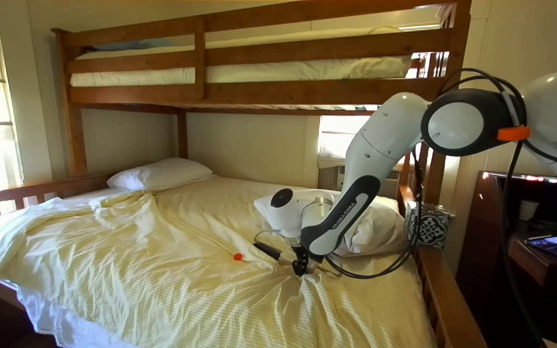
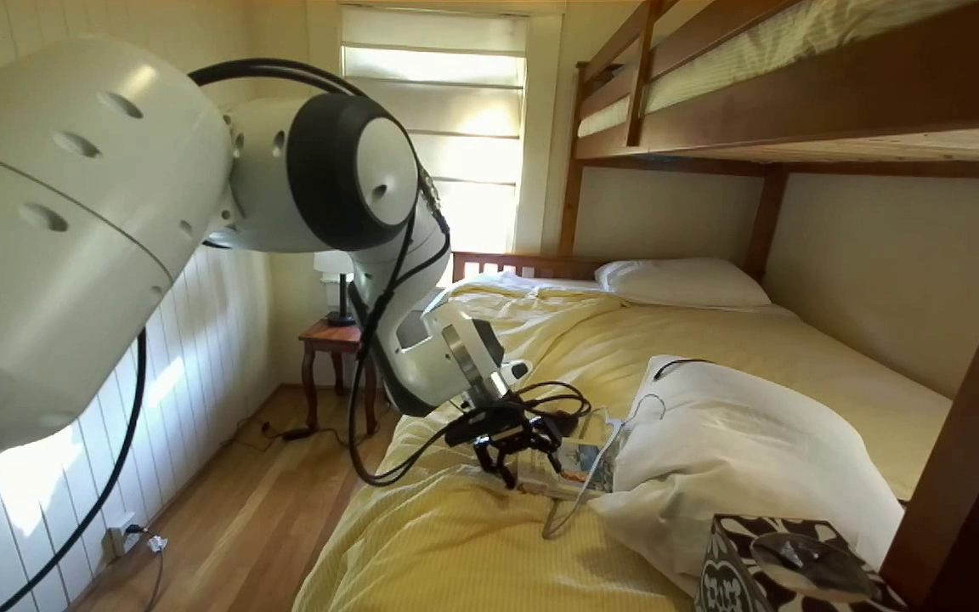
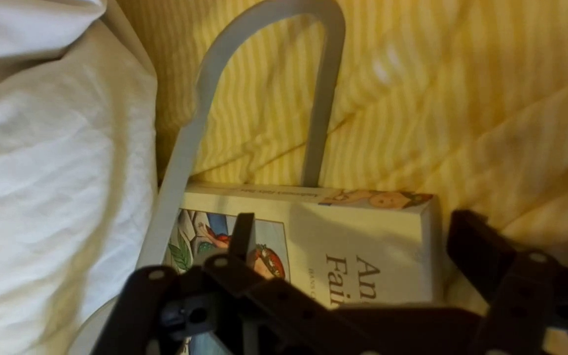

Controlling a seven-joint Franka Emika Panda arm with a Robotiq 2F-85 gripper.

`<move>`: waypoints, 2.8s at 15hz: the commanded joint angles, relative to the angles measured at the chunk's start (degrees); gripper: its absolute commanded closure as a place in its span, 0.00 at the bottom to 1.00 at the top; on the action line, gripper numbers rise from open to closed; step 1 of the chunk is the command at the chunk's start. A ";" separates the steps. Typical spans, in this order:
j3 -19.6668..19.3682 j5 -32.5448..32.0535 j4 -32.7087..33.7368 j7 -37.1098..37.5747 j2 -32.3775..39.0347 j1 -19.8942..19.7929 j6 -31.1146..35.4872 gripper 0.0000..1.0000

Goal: Put the book on the pillow

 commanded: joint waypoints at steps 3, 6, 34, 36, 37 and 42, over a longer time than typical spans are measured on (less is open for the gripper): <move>-1.88 -0.25 9.23 1.36 7.54 2.18 -2.71 0.00; -2.79 -0.24 10.77 2.79 7.01 2.53 -2.04 0.00; -12.90 -25.82 -4.99 30.28 -17.28 15.68 18.64 0.93; -14.96 -32.89 -4.48 37.67 -18.09 17.90 18.36 0.93; -13.69 -30.45 -5.80 34.27 -18.77 17.69 15.44 0.93; 1.24 -23.10 -6.83 28.39 -14.44 8.07 4.32 0.28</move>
